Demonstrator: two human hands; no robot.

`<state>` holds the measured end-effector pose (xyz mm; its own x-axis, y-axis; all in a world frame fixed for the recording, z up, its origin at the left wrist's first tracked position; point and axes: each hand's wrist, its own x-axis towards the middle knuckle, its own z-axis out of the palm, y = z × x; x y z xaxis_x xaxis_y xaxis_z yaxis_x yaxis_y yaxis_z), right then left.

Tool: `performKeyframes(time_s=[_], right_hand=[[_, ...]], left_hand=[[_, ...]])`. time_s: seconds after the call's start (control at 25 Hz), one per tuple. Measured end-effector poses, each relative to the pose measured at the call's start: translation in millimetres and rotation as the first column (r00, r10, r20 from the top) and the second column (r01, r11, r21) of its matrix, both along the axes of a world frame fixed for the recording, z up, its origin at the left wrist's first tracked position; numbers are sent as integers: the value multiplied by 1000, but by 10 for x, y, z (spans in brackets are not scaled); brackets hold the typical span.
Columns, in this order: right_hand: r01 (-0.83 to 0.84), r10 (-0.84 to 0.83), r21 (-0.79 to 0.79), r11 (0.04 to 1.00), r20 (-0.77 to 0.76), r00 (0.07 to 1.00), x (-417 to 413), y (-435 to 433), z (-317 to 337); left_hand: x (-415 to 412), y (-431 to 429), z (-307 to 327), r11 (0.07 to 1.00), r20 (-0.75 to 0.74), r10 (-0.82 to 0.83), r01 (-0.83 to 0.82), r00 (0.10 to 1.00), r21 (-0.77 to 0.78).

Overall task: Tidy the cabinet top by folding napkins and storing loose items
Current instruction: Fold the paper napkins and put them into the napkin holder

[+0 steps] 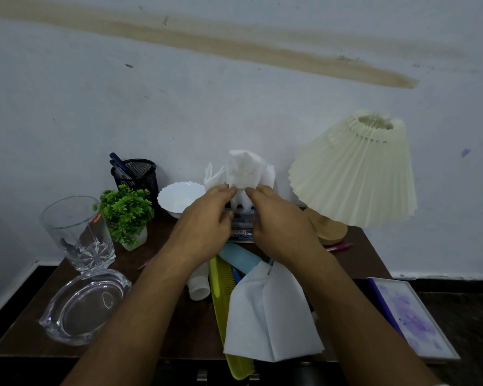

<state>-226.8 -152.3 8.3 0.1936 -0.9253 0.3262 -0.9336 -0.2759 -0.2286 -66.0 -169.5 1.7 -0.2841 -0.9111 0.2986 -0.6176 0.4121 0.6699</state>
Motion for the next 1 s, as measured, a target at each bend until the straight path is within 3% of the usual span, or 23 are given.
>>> performKeyframes(time_s=[0.28,0.52,0.76,1.0], right_hand=[[1,1,43,999,-50,999,-10,-33,-31],[34,-35,14,999,71,997,-6,-36,2],[-2,1,14,1000,59,998,4,-43,-15],[31,-32,10,999,87,996,18,-22,-19]], left_hand=[[17,-25,-60,999,85,-12,8,996,46],[15,-21,-55,998,96,-17,11,995,66],[19,-18,-54,998,48,6,-9,999,57],[19,-14,-24,999,122,4,-10,993,50]])
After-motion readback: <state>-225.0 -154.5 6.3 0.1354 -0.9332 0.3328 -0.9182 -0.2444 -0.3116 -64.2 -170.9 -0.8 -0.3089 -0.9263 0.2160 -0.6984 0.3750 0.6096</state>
